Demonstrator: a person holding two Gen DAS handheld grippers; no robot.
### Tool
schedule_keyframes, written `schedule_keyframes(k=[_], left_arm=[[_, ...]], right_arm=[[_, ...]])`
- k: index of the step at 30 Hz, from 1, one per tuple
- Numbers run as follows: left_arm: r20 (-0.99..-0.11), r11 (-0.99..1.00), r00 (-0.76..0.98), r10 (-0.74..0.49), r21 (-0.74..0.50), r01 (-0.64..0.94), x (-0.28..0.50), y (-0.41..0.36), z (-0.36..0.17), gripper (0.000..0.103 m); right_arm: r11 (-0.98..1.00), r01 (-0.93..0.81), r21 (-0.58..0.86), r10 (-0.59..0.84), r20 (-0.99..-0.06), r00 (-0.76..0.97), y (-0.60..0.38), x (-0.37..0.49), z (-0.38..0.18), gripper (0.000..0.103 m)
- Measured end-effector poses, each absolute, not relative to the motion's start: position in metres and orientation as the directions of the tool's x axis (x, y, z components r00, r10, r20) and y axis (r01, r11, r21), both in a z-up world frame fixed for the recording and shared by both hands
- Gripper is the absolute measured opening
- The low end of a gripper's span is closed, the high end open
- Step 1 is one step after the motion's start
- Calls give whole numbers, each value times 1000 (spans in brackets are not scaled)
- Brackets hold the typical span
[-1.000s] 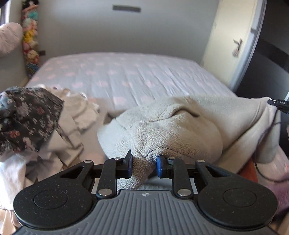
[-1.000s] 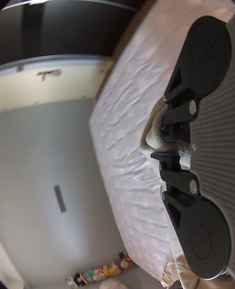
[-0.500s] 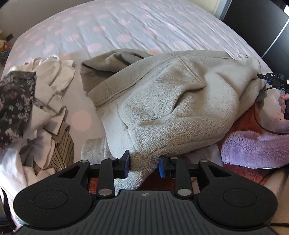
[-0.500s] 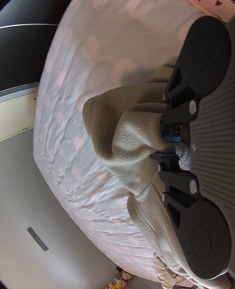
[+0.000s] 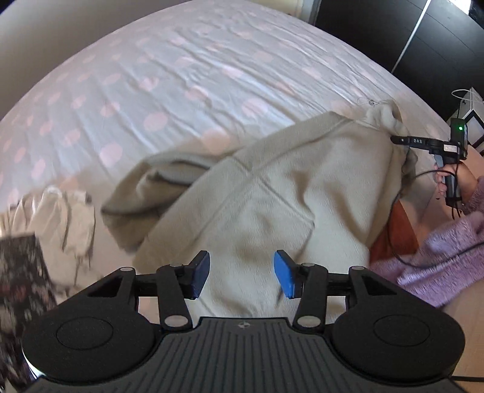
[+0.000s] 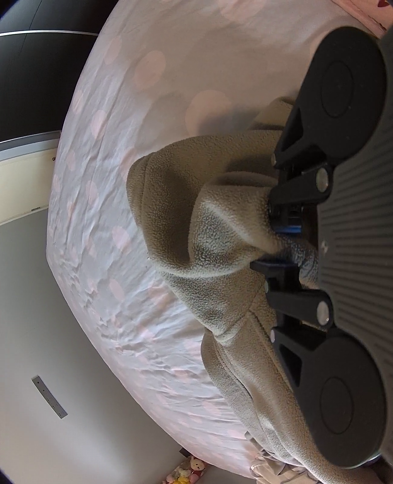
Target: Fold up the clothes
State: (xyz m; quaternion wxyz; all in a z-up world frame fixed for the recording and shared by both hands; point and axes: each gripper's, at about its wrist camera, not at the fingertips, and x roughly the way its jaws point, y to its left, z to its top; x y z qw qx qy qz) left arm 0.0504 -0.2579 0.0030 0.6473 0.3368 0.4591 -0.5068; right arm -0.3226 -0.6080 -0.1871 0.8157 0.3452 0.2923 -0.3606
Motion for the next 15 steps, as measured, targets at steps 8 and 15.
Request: schedule_keyframes(k=[8, 15], left_arm=[[-919, 305, -44, -391, -175, 936, 117, -352, -52, 45], [-907, 471, -138, -397, -330, 818, 189, -416, -138, 47]], right_arm=[[538, 783, 312, -381, -738, 557, -610, -318, -193, 20], [542, 787, 295, -360, -765, 534, -617, -310, -199, 20]])
